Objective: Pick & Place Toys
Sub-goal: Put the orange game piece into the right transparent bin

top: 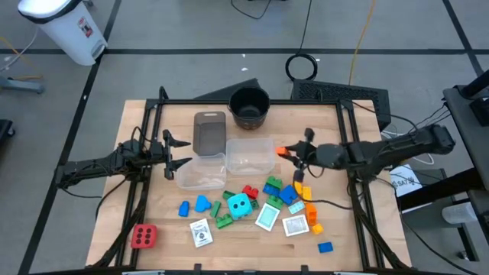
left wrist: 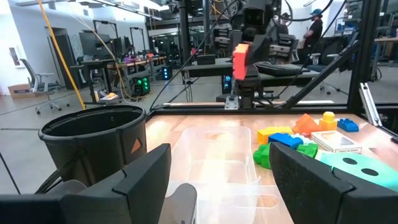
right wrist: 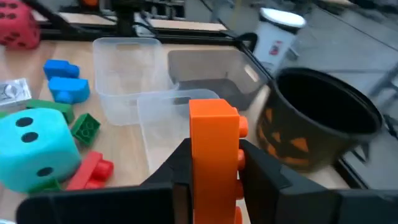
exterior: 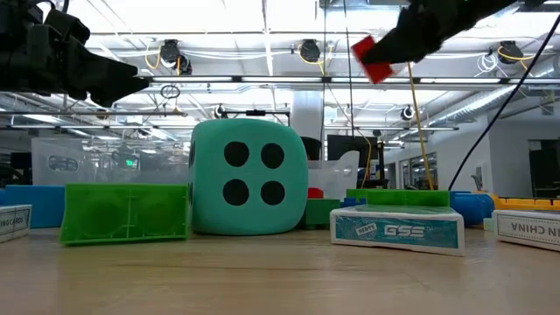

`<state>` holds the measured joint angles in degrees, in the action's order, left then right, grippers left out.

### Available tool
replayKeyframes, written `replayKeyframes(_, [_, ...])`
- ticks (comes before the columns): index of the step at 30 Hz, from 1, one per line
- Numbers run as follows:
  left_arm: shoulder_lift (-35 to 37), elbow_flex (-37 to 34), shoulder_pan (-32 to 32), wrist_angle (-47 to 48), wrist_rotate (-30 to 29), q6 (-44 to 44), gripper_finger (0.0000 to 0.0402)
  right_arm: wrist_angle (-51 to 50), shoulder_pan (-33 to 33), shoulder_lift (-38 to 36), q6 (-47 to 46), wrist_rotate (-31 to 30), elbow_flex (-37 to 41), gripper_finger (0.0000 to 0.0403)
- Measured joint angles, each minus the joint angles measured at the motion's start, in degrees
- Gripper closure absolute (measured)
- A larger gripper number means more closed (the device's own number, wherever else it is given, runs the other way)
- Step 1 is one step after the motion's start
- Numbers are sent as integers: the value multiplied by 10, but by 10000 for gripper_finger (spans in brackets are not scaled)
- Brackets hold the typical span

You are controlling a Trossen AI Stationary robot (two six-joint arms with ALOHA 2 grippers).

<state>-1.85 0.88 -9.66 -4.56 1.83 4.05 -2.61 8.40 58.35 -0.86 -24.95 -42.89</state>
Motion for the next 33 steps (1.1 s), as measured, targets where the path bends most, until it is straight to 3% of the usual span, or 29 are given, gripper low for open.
replayKeyframes(4, [0, 0, 0, 0, 0, 0, 128, 127, -59, 42, 65, 144, 15, 335])
replayKeyframes(6, [0, 0, 0, 0, 0, 0, 128, 149, -88, 58, 75, 184, 16, 335])
replayKeyframes(11, [0, 0, 0, 0, 0, 0, 128, 131, -141, 64, 49, 205, 16, 335])
replayKeyframes(16, [0, 0, 0, 0, 0, 0, 128, 38, -154, 11, -9, 205, 17, 335])
replayKeyframes(20, [0, 0, 0, 0, 0, 0, 128, 67, -156, 0, -9, 231, 16, 335])
replayKeyframes(25, [0, 0, 0, 0, 0, 0, 128, 74, -173, 92, 24, 298, -24, 335])
replayKeyframes(33, [0, 0, 0, 0, 0, 0, 128, -26, -198, 303, 95, 325, -203, 335])
